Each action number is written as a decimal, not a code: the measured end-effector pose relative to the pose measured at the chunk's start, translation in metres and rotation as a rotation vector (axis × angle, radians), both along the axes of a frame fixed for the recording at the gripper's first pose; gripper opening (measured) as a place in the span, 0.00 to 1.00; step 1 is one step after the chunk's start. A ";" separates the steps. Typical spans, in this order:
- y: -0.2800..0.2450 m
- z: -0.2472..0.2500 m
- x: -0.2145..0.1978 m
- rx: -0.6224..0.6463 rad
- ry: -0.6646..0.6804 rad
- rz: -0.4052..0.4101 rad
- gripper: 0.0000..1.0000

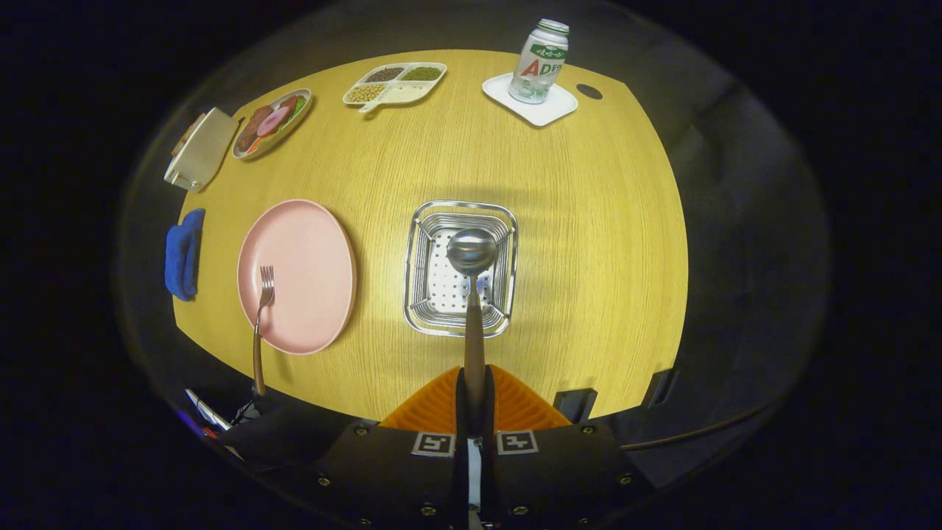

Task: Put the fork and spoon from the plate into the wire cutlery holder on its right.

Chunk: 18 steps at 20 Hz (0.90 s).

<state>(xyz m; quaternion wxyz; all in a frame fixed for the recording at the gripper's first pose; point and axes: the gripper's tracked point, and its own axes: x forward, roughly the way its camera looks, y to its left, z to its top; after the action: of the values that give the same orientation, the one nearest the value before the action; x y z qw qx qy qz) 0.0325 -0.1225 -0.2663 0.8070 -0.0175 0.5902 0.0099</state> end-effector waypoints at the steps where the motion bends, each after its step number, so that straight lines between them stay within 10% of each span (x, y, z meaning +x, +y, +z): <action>1: 0.000 0.000 0.003 0.000 0.015 -0.001 0.06; 18: -0.001 -0.005 0.016 0.031 0.132 -0.040 0.10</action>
<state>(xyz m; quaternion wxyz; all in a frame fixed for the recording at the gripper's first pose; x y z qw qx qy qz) 0.0486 -0.1234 -0.2711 0.7666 0.0073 0.6420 0.0042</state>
